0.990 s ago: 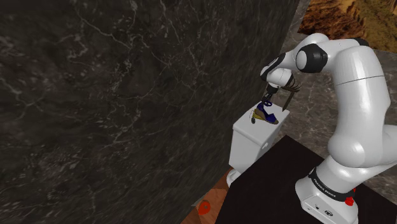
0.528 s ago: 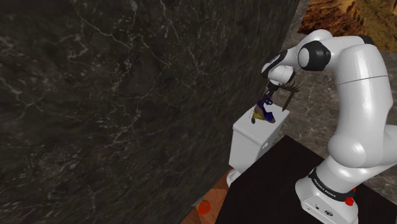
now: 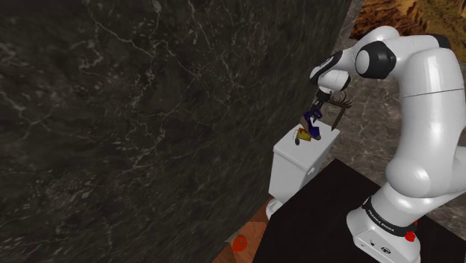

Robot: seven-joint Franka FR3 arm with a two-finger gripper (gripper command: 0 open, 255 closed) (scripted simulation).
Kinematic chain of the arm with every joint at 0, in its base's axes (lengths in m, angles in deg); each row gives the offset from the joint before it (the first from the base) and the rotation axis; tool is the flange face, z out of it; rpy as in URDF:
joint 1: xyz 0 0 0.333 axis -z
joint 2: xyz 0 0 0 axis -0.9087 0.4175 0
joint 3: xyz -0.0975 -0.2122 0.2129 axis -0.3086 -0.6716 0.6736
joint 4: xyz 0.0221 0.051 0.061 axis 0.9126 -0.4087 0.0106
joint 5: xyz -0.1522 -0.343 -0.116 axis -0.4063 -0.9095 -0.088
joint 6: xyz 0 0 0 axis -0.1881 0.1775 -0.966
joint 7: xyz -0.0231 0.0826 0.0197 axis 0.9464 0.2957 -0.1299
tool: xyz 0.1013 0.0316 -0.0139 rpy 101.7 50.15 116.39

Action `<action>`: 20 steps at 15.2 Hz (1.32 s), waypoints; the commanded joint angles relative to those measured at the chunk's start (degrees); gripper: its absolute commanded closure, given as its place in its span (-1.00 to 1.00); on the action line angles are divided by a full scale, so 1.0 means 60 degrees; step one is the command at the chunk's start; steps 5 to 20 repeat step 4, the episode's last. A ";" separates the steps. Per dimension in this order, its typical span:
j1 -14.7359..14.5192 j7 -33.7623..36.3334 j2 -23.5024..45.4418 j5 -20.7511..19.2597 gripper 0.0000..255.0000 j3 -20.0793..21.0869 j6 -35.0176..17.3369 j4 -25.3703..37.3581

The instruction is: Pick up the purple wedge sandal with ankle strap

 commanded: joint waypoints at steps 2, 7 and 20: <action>-0.0062 0.0091 -0.0251 -0.0127 1.00 -0.0106 0.0232 -0.0011; -0.0065 0.0097 -0.0263 -0.0133 1.00 -0.0111 0.0243 -0.0012; -0.0065 0.0097 -0.0263 -0.0133 1.00 -0.0111 0.0243 -0.0012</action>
